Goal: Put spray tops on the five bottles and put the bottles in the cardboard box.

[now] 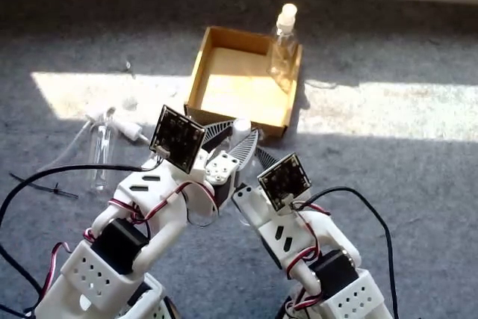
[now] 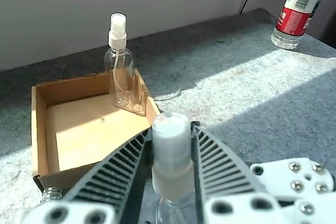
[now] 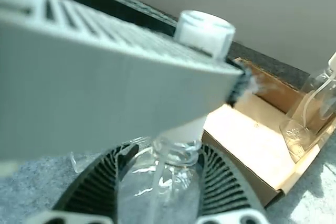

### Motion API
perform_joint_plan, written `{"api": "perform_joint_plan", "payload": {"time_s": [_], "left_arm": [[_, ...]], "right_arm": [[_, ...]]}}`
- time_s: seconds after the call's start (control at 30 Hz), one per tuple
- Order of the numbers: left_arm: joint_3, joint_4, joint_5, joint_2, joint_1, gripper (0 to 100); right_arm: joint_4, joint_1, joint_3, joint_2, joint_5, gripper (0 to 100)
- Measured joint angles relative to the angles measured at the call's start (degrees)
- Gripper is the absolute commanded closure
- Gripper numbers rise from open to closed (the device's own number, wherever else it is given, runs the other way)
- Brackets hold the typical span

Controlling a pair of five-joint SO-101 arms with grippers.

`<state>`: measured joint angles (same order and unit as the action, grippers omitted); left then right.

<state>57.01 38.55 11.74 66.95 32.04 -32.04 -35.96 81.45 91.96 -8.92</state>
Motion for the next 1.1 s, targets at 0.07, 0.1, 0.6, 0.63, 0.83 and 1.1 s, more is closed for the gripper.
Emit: {"api": "perform_joint_plan", "payload": {"time_s": [0.07,0.1,0.6,0.63,0.83,1.1], "left_arm": [[0.18,0.00,0.00,0.00,0.00,95],[0.18,0.00,0.00,0.00,0.00,95],[3.96,-0.26,-0.09,0.44,2.64,93],[3.60,-0.26,-0.09,0.44,2.02,91],[-2.55,5.27,-5.45,0.26,-2.29,76],[-16.26,14.95,-9.05,-0.53,-5.54,74]], "right_arm": [[-0.09,0.00,0.00,0.00,0.00,99.5],[-0.62,0.00,-0.26,0.00,0.00,99.5],[-1.41,0.00,-3.78,-0.18,0.00,99.4],[-1.41,0.00,-3.78,-0.18,0.00,99.4],[0.00,0.00,-4.22,-0.09,0.00,99.4],[13.63,8.18,-5.19,0.09,0.35,99.4]]}}
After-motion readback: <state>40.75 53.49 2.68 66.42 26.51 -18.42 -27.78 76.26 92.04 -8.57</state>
